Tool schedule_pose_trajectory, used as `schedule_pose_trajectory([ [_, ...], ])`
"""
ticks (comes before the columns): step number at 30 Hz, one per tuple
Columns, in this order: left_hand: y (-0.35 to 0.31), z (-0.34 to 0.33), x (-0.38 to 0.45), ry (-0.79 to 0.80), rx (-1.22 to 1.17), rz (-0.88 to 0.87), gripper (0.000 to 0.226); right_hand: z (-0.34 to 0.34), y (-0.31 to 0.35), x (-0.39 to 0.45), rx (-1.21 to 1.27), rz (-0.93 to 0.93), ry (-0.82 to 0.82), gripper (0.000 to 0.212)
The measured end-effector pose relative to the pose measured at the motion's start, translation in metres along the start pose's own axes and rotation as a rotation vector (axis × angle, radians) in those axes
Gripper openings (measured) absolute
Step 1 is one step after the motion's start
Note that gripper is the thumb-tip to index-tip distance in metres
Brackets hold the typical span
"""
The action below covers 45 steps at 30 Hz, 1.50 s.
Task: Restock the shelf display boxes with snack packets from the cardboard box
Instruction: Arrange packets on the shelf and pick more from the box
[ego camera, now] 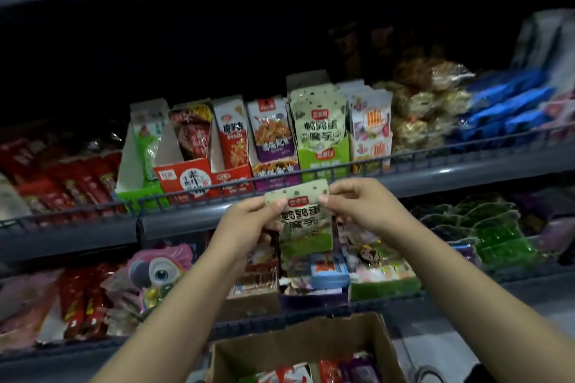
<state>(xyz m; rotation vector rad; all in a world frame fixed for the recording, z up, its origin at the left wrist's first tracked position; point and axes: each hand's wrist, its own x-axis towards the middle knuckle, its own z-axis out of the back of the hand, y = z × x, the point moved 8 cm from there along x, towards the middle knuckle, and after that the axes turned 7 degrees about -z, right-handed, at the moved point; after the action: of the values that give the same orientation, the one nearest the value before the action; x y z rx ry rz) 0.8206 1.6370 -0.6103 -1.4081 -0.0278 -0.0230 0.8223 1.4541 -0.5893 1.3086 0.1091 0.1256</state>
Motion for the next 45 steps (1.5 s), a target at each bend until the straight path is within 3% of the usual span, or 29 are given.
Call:
schedule_pose_trajectory([
  [5,-0.043,-0.002,0.028,-0.01,-0.185,-0.039,0.014,0.022,0.033,0.023,-0.162,0.16,-0.125,0.022],
  [12,-0.109,-0.019,0.062,0.036,-0.188,-0.166,0.022,0.063,0.062,0.035,-0.034,0.341,-0.432,0.018],
  [17,-0.136,-0.025,0.082,0.038,-0.175,-0.28,0.023,0.079,0.075,0.044,0.056,0.432,-0.547,0.011],
  [26,-0.124,-0.015,0.108,-0.001,-0.179,-0.29,0.029,0.073,0.067,0.07,0.076,0.381,-0.517,0.012],
  [31,-0.107,-0.024,0.123,-0.006,-0.095,-0.227,0.017,0.075,0.046,0.084,0.056,0.275,-0.504,0.013],
  [37,-0.097,-0.036,0.127,-0.073,0.071,-0.206,0.019,0.086,0.029,0.08,-0.141,0.197,-0.673,0.012],
  [45,-0.088,-0.035,0.127,-0.149,0.058,-0.24,0.025,0.082,0.018,0.081,-0.209,0.168,-0.647,0.014],
])
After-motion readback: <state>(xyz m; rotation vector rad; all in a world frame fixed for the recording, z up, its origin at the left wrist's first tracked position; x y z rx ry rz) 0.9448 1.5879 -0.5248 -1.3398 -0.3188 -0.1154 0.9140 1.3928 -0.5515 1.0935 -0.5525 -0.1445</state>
